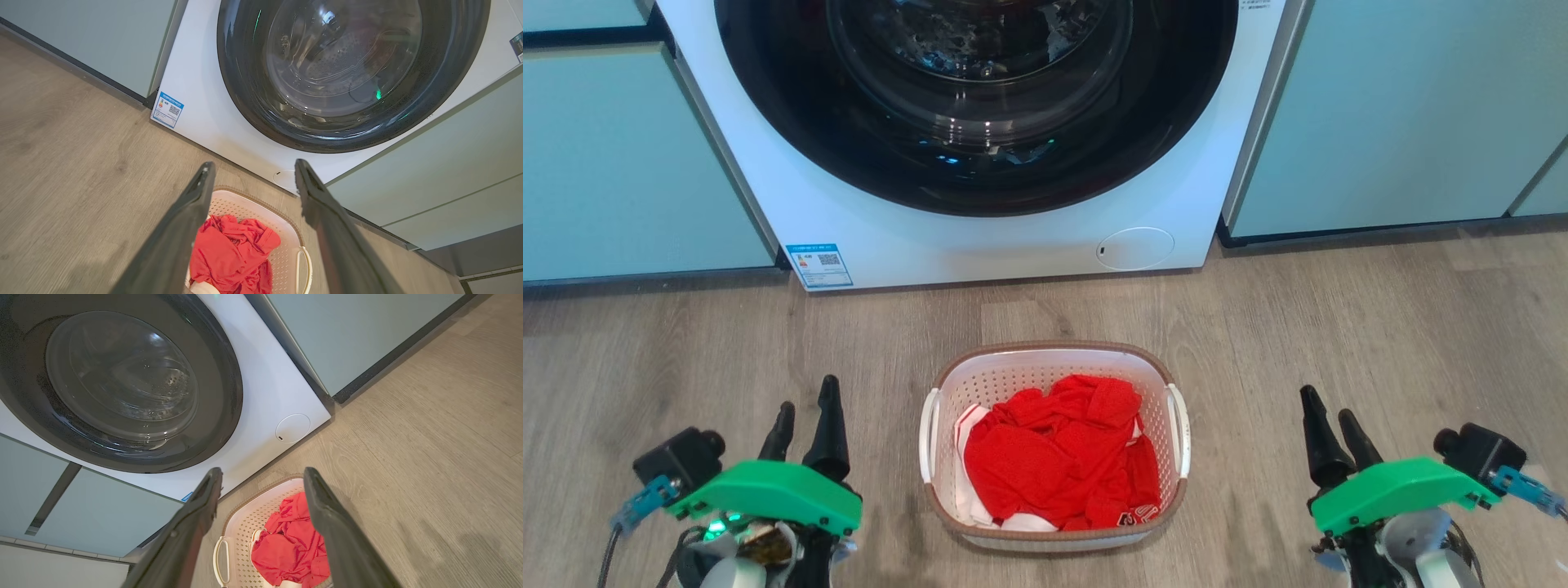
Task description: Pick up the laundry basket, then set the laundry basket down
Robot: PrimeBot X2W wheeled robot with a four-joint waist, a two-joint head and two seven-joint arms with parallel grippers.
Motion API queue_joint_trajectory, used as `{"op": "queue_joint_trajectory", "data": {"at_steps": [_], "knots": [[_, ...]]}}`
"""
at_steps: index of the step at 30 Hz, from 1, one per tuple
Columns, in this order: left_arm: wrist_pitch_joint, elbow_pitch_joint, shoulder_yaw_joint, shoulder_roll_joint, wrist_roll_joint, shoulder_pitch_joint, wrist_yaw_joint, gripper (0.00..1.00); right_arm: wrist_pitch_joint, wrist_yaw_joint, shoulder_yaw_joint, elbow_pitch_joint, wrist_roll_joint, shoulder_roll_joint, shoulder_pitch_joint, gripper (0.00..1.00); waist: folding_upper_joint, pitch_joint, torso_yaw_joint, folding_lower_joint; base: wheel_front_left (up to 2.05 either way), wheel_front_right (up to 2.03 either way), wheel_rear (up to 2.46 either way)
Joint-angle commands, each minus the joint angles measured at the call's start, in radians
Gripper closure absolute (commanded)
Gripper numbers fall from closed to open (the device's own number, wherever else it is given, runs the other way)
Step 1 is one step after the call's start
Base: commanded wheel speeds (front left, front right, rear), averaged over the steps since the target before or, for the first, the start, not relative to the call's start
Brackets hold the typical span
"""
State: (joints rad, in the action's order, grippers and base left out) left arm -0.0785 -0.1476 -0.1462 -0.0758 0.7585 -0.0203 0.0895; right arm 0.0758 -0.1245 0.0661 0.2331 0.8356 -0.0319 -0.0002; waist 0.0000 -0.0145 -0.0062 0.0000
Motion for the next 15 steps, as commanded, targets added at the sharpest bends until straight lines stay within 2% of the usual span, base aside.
{"op": "queue_joint_trajectory", "data": {"at_steps": [1, 15], "knots": [[-0.014, 0.042, 0.012, -0.02, -0.033, 0.037, 0.008, 0.0, 0.019, -0.003, 0.019, -0.041, -0.034, -0.011, -0.052, 0.0, 0.0, 0.0, 0.0, 0.0, 0.0, 0.0, 0.0], [-0.055, 0.047, -0.027, -0.033, -0.188, 0.02, 0.044, 0.0, 0.059, -0.004, 0.06, -0.056, -0.213, -0.013, -0.051, 0.0, 0.0, 0.006, 0.0, 0.0, 0.0, 0.0, 0.0]]}}
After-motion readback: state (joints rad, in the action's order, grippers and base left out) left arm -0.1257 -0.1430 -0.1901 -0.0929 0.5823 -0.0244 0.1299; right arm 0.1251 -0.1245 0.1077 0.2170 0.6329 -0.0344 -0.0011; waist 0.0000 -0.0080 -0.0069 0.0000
